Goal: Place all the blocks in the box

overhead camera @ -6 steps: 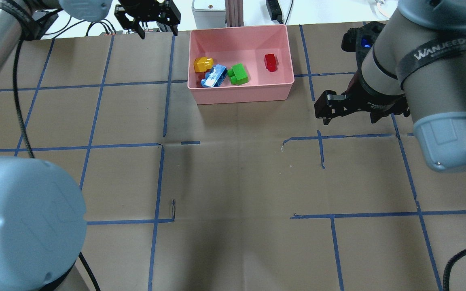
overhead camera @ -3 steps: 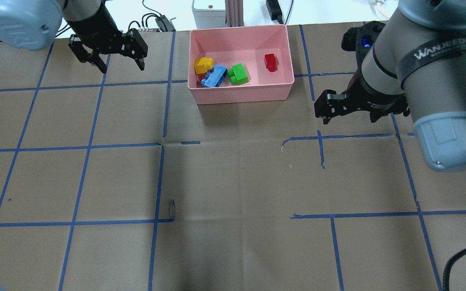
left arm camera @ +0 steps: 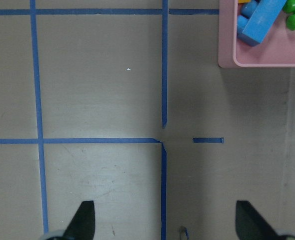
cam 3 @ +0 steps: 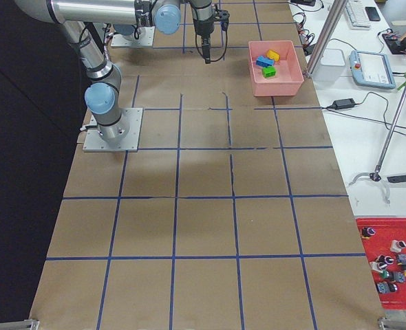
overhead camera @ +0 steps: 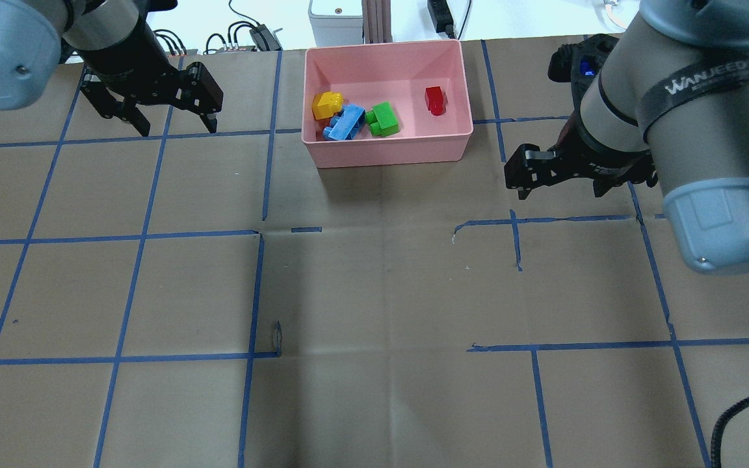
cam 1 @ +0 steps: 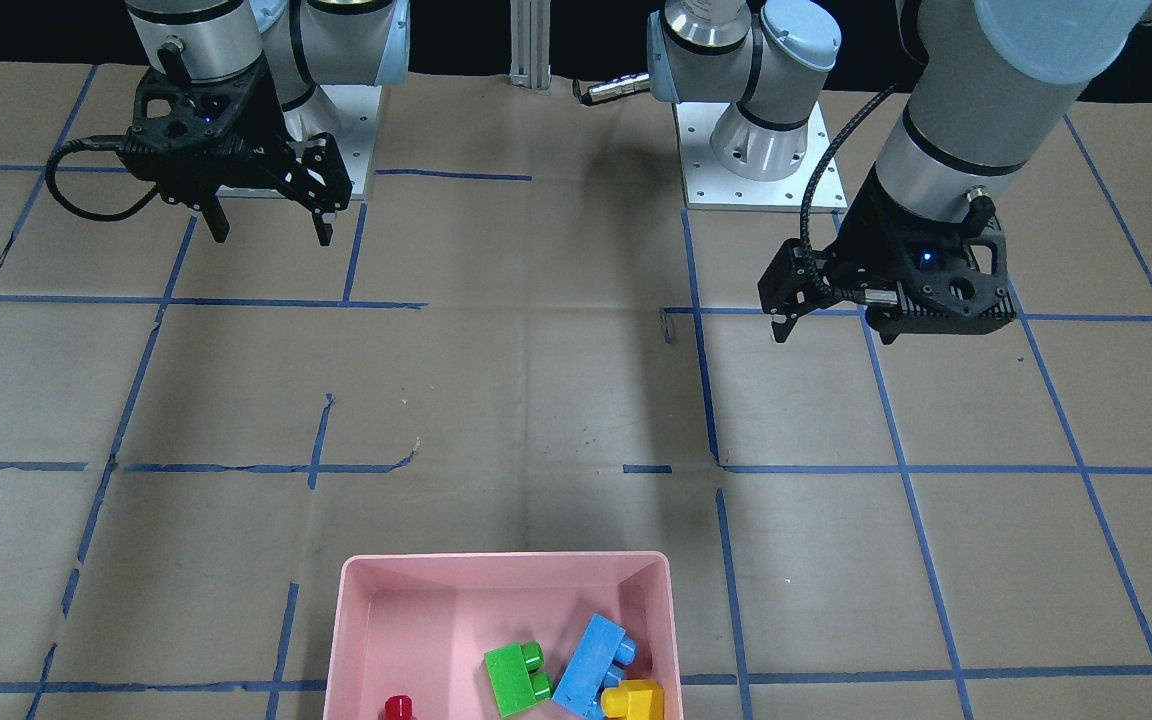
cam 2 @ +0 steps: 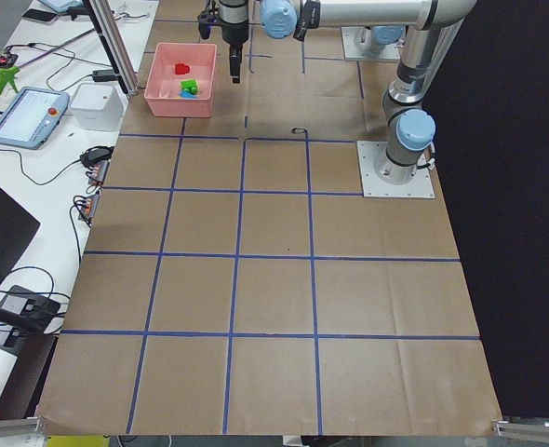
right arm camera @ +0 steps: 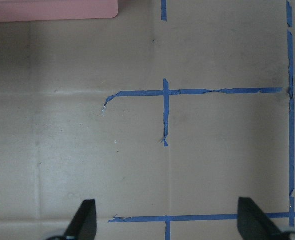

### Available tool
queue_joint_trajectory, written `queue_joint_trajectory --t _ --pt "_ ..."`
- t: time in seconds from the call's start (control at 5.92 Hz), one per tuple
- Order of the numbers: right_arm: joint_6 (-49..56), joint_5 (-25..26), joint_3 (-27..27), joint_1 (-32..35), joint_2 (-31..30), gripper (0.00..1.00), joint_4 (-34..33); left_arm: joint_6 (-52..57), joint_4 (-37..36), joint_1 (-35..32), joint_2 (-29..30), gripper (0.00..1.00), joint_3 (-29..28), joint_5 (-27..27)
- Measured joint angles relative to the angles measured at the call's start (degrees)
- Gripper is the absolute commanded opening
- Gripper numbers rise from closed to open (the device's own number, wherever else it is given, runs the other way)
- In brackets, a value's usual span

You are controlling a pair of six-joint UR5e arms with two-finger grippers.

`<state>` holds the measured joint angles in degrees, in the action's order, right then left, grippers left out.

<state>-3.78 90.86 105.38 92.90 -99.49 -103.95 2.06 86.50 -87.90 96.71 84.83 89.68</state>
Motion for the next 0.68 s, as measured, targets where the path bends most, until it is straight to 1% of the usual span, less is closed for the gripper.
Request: queue_joint_trajectory --t 0.68 --pt "-0.4 0.0 0.1 0.1 0.0 1.00 0.3 0.0 -0.1 -0.4 -0.1 1.00 0.0 -0.9"
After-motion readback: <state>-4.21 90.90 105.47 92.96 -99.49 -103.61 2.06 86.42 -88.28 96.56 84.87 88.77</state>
